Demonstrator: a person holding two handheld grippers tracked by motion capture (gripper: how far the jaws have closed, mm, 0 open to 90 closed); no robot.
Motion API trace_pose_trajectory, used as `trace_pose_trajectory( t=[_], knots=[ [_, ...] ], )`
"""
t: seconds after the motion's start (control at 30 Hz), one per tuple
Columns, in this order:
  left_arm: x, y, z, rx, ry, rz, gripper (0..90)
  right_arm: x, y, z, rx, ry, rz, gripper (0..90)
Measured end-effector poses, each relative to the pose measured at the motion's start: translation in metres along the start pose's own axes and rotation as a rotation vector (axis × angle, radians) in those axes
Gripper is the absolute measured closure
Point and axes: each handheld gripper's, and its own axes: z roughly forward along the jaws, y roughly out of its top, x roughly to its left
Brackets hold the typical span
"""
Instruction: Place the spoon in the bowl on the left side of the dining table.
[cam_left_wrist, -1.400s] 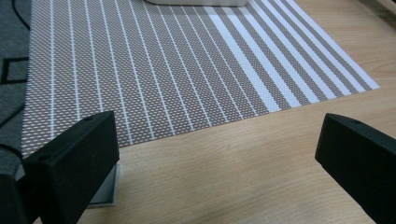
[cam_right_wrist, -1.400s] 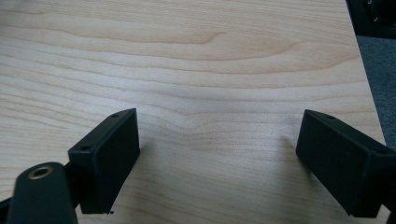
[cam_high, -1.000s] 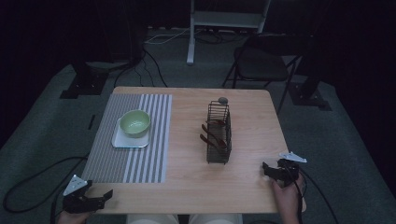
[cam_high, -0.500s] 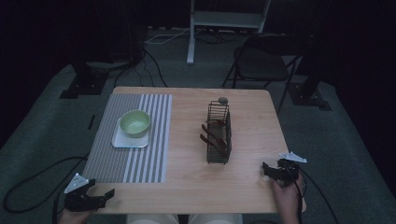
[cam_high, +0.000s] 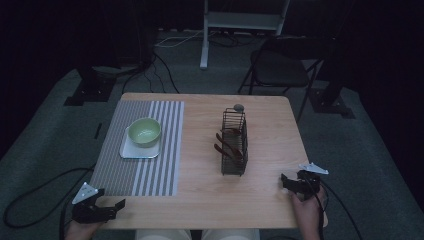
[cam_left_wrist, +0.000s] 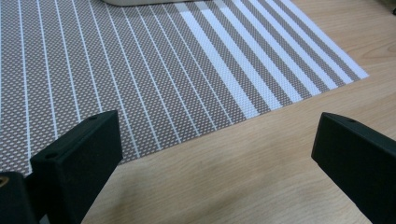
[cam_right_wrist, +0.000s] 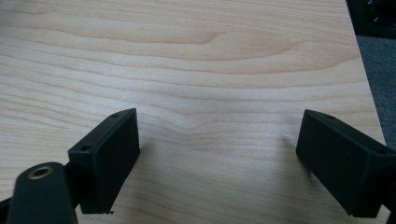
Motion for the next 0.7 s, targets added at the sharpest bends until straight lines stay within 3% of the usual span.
trace_pose_trajectory(
  t=[0.7],
  knots=[
    [-0.007, 0.012, 0.005, -0.012, -0.046, 0.019, 1.8, 0.000, 0.000, 0.000, 0.000, 0.000, 0.000, 12.7]
  ],
)
